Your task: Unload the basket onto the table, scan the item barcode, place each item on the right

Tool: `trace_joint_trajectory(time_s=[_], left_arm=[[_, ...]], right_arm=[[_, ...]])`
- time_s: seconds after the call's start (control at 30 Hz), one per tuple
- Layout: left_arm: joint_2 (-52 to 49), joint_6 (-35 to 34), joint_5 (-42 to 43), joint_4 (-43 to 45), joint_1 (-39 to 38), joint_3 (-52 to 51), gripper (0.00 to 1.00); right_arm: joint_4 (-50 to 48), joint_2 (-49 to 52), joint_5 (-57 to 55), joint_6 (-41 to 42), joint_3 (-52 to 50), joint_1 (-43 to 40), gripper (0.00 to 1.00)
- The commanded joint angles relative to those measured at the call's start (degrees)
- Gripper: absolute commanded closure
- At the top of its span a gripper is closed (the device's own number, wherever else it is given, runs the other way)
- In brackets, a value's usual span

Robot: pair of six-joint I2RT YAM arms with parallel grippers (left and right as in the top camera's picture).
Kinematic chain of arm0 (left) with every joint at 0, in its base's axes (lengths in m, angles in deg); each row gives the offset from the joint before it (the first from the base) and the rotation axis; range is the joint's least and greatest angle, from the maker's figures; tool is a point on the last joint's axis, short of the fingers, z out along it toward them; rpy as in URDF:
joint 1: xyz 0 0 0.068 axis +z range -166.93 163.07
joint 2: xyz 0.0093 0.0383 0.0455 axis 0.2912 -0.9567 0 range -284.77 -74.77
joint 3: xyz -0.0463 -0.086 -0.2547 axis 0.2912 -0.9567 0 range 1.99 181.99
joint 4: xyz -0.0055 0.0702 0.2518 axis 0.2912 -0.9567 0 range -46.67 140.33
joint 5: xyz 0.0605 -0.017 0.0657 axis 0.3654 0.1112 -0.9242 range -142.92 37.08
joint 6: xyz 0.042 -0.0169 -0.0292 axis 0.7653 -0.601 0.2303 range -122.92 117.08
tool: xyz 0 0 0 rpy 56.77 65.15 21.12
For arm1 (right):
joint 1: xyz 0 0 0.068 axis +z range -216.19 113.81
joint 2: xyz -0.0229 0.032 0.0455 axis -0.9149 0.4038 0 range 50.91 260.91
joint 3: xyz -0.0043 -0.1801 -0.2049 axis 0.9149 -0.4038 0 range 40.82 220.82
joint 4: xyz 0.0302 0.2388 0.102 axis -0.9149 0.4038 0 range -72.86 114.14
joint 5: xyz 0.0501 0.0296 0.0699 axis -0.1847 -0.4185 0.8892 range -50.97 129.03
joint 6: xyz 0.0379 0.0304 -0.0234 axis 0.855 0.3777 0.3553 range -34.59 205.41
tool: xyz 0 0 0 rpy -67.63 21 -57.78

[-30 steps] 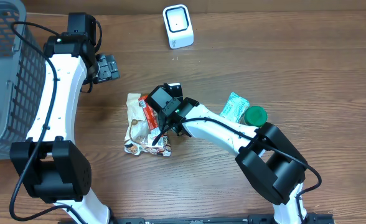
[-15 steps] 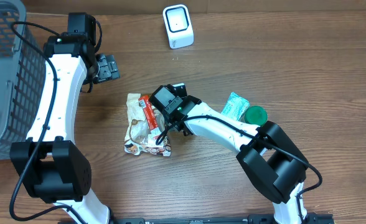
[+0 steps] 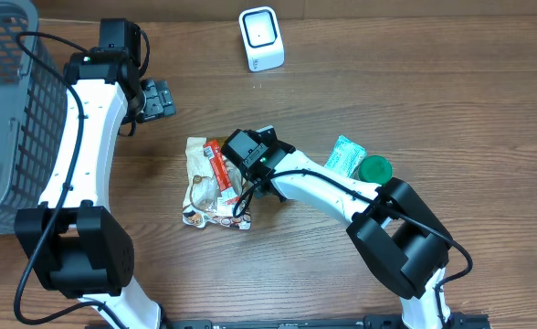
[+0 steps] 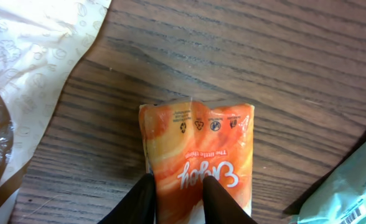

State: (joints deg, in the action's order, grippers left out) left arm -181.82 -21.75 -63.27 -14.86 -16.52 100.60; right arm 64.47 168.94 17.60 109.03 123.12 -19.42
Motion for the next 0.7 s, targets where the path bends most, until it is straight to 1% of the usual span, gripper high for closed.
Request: trace_joint_trajectory(time_s=[0.0,0.3,0.57,0.6,0.67], left_arm=[[1.01,1.29,-0.57,-0.13,-0.22,0.92,0.00],[1.01,1.29,-0.57,-0.13,-0.22,0.92,0.01],[1.01,1.29,-0.57,-0.13,-0.22,0.92,0.00],[1.01,1.29,-0.57,-0.13,-0.22,0.92,0.01],[1.01,1.29,-0.57,-0.13,-0.22,0.92,0.01]], right_arm=[[-0.11,0.70,-1.46,-1.64,1.22,0.15,0.74],[-0.70,0.72,-1.42,-1.55,-1.60,0.13,0.74],[-0.72,0.70,0.39,-1.36,-1.70,0.09,0.74],[-0.70,0.70,0.37,-1.36,-1.70,0.09,0.78],[-0.61,0.70,-0.04,-1.36,-1.68,-0.02,0.96]])
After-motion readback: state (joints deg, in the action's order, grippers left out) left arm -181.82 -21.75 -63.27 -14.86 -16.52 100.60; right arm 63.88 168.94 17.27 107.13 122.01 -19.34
